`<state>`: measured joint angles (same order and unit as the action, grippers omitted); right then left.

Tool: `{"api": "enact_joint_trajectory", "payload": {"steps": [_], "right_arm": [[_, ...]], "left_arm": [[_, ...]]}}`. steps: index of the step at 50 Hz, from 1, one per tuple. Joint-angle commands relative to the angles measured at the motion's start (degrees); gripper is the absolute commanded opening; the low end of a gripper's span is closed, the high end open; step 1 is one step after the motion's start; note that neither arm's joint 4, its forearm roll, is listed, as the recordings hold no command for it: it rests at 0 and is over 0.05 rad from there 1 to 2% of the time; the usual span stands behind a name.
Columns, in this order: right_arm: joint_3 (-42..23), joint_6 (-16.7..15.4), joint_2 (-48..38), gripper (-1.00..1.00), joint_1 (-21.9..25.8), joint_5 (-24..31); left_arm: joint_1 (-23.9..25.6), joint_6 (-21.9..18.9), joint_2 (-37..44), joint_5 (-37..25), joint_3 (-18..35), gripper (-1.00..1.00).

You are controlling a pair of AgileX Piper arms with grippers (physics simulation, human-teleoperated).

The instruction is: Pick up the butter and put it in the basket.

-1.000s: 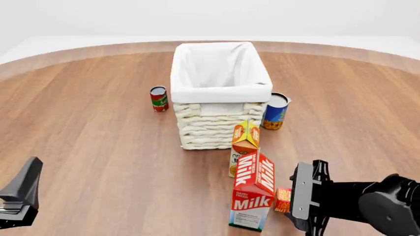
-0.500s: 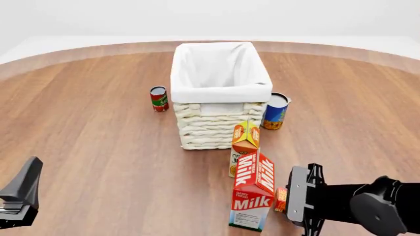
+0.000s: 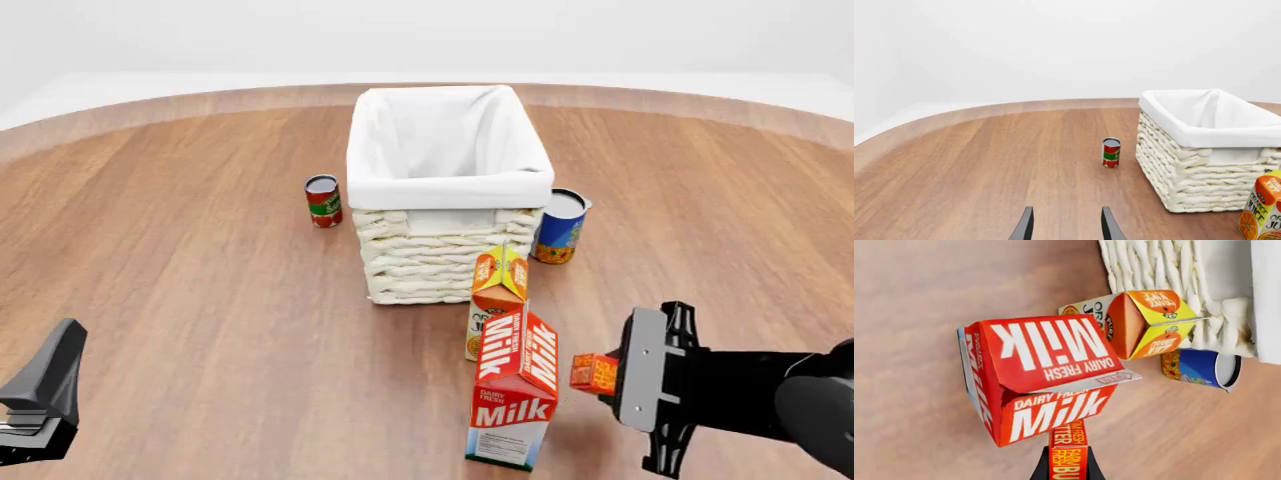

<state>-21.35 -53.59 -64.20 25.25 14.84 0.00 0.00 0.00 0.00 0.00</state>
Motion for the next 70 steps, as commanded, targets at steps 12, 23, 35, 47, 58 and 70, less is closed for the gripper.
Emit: {"api": "enact_joint_trajectory", "payload": {"steps": [12, 23, 35, 47, 58, 70], "right_arm": [[-12.65, 9.94, 17.34, -1.00, 2.79, 15.39], [-18.97, 31.04, 30.91, -1.00, 10.46, 7.14], [-20.60, 35.16, 32.64, -1.00, 11.08, 4.53], [-18.69, 38.47, 30.25, -1.00, 11.79, -4.90], [-15.47, 43.98, 21.77, -1.00, 6.15, -21.53], [-15.41, 49.91, 17.54, -1.00, 8.94, -29.43]], "left_arm": [[0.00, 0.00, 0.00, 0.00, 0.00, 1.00], [0.00, 0.00, 0.00, 0.00, 0.00, 1.00], [0.00, 0.00, 0.00, 0.00, 0.00, 1.00], [0.00, 0.00, 0.00, 0.00, 0.00, 1.00], [0.00, 0.00, 0.00, 0.00, 0.00, 1.00], [0.00, 0.00, 0.00, 0.00, 0.00, 1.00]]}}
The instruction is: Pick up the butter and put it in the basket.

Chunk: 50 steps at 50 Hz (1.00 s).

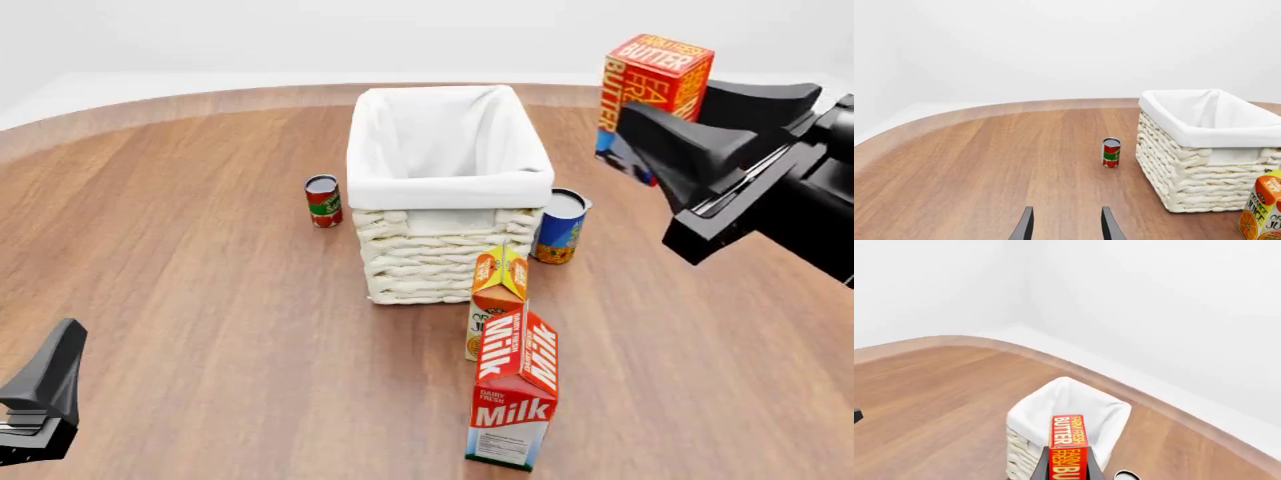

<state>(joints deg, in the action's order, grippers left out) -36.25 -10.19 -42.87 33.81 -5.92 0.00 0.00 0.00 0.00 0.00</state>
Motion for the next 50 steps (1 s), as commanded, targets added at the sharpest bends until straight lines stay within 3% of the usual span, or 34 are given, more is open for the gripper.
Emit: {"api": "enact_joint_trajectory", "payload": {"steps": [1, 9, 26, 39, 50], "right_arm": [[-0.63, 5.81, -3.93, -1.00, 0.78, -8.58], [-2.19, 9.89, -2.56, -1.00, 2.81, -9.48], [-9.96, 10.50, -6.03, -1.00, 6.40, -6.88], [-21.78, 9.88, -14.87, -1.00, 7.69, -0.82], [-35.16, 10.22, -26.65, -1.00, 5.02, 10.16]], "left_arm": [[0.00, 0.00, 0.00, 0.00, 0.00, 1.00], [0.00, 0.00, 0.00, 0.00, 0.00, 1.00], [0.00, 0.00, 0.00, 0.00, 0.00, 1.00], [0.00, 0.00, 0.00, 0.00, 0.00, 1.00], [0.00, 0.00, 0.00, 0.00, 0.00, 1.00]]}}
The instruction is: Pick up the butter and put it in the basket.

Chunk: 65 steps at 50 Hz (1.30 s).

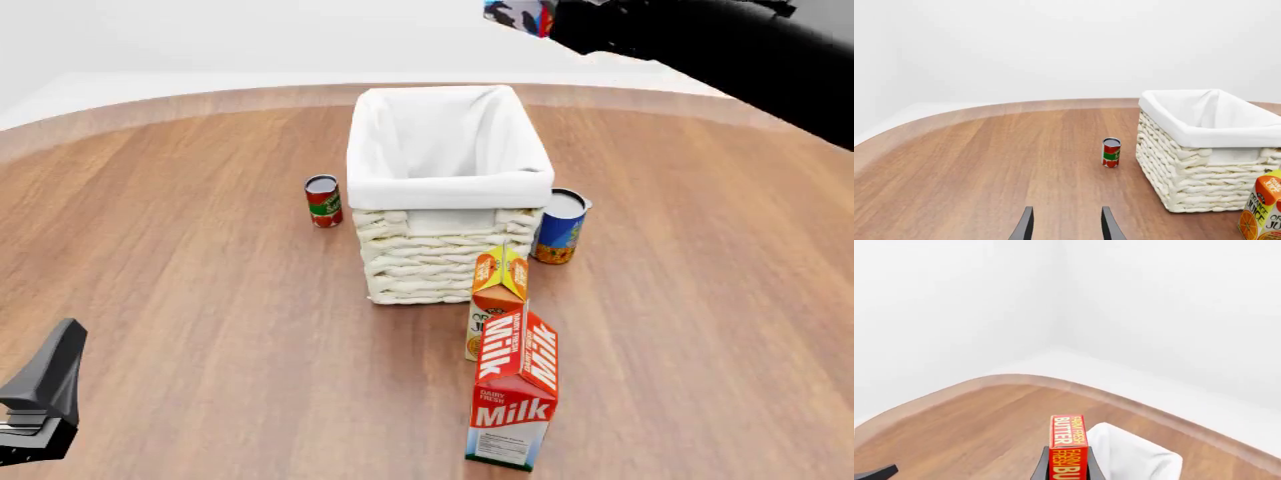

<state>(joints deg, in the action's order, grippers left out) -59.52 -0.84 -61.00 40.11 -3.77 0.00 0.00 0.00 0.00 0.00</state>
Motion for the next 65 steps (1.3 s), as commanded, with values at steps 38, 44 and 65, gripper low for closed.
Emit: {"api": "enact_joint_trajectory", "payload": {"steps": [38, 44, 65], "right_arm": [[-20.61, -3.79, -25.49, -1.00, -6.90, 15.86], [-19.30, -3.55, -26.33, -1.00, -7.36, 14.69], [-17.98, -3.04, -29.42, -1.00, -7.34, 10.95]], "left_arm": [[0.00, 0.00, 0.00, 0.00, 0.00, 1.00], [0.00, 0.00, 0.00, 0.00, 0.00, 1.00], [0.00, 0.00, 0.00, 0.00, 0.00, 1.00]]}}
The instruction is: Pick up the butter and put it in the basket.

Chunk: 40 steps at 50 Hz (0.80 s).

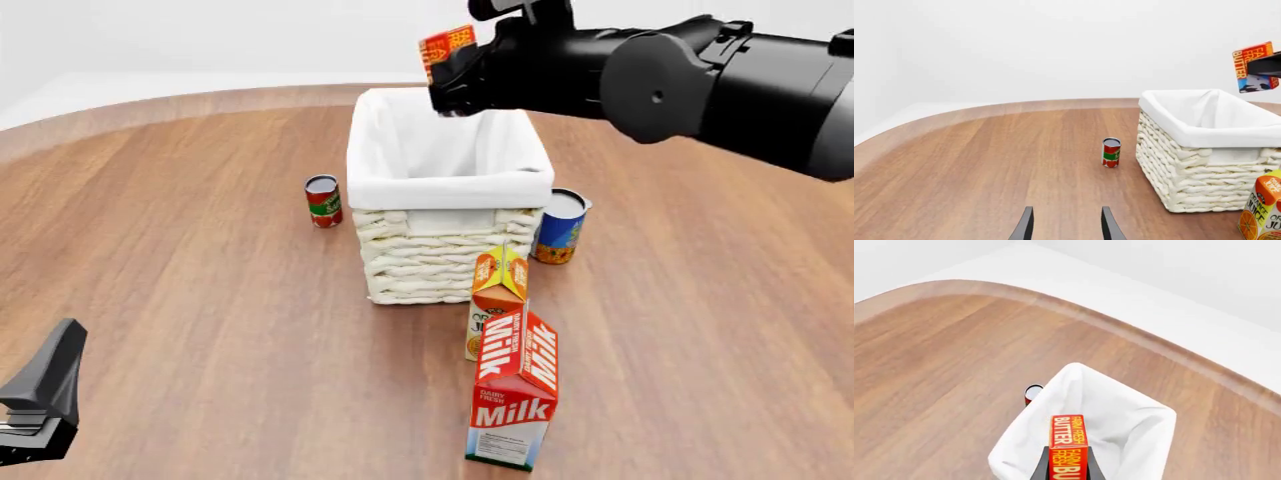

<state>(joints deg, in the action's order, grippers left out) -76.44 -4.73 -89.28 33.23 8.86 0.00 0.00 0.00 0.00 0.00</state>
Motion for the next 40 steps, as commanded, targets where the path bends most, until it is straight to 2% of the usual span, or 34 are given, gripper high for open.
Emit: {"api": "enact_joint_trajectory", "payload": {"steps": [1, 40], "right_arm": [[-1.56, 0.87, -1.30, -1.00, -0.73, -1.47], [-7.62, 0.70, -9.83, -1.00, -1.16, -3.86]], "left_arm": [[0.00, 0.00, 0.00, 0.00, 0.00, 1.00], [0.00, 0.00, 0.00, 0.00, 0.00, 1.00]]}}
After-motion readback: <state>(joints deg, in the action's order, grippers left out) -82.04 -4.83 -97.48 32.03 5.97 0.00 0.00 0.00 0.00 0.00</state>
